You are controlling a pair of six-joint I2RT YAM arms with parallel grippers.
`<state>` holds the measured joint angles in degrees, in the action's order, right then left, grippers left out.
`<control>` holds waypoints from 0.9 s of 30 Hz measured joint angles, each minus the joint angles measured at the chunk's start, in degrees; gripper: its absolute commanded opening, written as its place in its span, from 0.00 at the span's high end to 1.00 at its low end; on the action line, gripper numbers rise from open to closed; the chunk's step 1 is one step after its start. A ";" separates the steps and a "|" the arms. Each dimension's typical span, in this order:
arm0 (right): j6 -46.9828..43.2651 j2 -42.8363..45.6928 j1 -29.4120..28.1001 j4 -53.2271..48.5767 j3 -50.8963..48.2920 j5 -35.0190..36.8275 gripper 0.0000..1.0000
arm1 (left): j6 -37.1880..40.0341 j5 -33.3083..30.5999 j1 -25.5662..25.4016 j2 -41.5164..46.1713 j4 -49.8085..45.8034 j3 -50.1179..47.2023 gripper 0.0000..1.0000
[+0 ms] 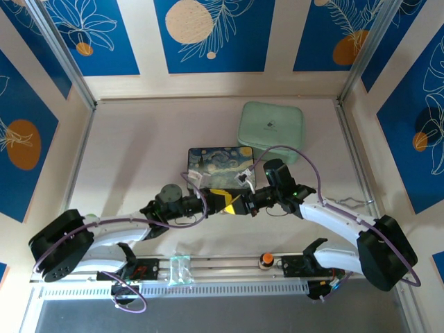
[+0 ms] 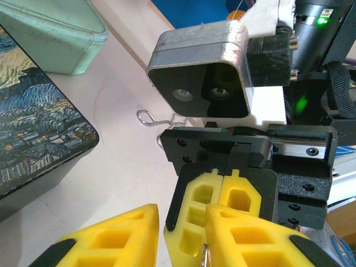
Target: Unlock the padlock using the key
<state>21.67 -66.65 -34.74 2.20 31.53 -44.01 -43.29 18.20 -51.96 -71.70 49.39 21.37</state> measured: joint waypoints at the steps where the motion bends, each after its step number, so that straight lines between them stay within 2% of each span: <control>1: 0.02 0.00 0.00 0.11 0.00 -0.02 1.00 | -0.07 0.28 0.07 -0.17 0.50 0.00 0.78; 4: 0.66 0.00 0.26 0.44 -0.13 -0.13 1.00 | -0.79 1.44 0.13 -1.51 2.45 0.02 0.90; 7: 1.36 0.00 0.72 0.63 -0.55 -0.02 1.00 | -1.31 2.62 0.15 -3.39 5.11 0.09 0.91; 10: 2.34 0.04 1.40 1.29 -1.36 -0.33 1.00 | -2.12 3.34 0.22 -4.90 6.49 0.13 1.00; 12: 2.64 0.13 1.73 1.42 -1.66 -0.46 1.00 | -2.23 3.65 0.22 -5.31 6.99 0.13 1.00; 13: 2.82 0.20 1.86 1.51 -1.70 -0.46 0.96 | -2.32 3.67 0.24 -5.35 7.06 0.13 1.00; 16: 3.93 0.44 2.36 2.47 -2.03 -0.87 0.78 | -2.73 3.32 0.35 -5.25 6.67 0.57 1.00; 18: 4.46 1.05 2.91 3.78 -2.40 -0.83 0.77 | -2.93 2.49 0.37 -4.83 4.87 0.90 1.00; 23: 6.88 3.17 3.72 7.72 -4.66 -0.52 0.58 | -5.05 -2.34 0.37 -2.32 1.53 0.92 1.00; 27: 9.25 4.44 4.15 11.15 -7.23 -0.33 0.49 | -8.44 -7.15 0.37 -0.57 1.27 0.92 1.00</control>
<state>30.92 -62.22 -30.59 13.34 24.29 -44.34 -51.72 11.05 -51.59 -72.27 50.65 22.28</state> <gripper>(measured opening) 0.478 0.066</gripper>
